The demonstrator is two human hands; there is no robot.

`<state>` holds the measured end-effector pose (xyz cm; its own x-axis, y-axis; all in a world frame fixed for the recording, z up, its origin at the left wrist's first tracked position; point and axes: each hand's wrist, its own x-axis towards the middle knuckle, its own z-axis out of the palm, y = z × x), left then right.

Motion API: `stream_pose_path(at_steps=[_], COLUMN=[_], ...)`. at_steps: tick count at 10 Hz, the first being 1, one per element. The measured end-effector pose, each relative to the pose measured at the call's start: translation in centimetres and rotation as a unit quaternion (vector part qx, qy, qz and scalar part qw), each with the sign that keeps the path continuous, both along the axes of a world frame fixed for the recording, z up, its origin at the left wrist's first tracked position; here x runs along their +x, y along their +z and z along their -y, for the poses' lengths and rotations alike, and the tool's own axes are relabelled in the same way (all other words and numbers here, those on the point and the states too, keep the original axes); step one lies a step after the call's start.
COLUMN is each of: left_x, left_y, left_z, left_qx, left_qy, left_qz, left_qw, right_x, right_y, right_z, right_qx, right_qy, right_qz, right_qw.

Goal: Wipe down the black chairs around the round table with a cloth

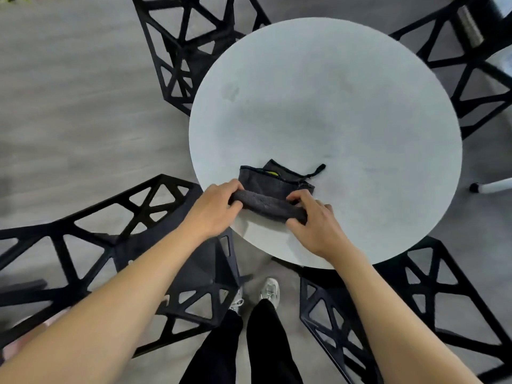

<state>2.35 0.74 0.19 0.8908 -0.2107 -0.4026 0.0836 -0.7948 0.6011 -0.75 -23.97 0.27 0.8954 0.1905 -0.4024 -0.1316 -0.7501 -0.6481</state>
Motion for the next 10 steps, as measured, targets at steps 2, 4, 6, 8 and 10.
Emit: stream_pose_path(at_steps=[2, 4, 6, 8, 10], left_x=[5.0, 2.7, -0.5, -1.3, -0.2], left_y=[-0.2, -2.3, -5.1, -4.6, -1.8], left_z=[2.0, 4.1, 3.7, 4.0, 4.2], left_qx=[0.026, 0.143, 0.158, 0.135, 0.197], left_qy=[0.072, 0.032, -0.076, -0.098, -0.110], left_qz=[0.082, 0.303, 0.136, 0.092, 0.078], left_qw=[0.994, 0.942, 0.975, 0.982, 0.971], right_x=[3.7, 3.0, 0.8, -0.9, 0.5], right_y=[-0.7, -3.6, -6.0, -5.3, -3.1], right_z=[1.2, -0.5, -0.8, -1.0, -1.1], right_qx=[-0.049, -0.149, -0.163, -0.157, -0.151], right_qy=[-0.179, -0.050, 0.003, -0.004, -0.004], right_qz=[0.111, 0.311, 0.193, 0.148, 0.132], right_qw=[0.976, 0.937, 0.968, 0.976, 0.980])
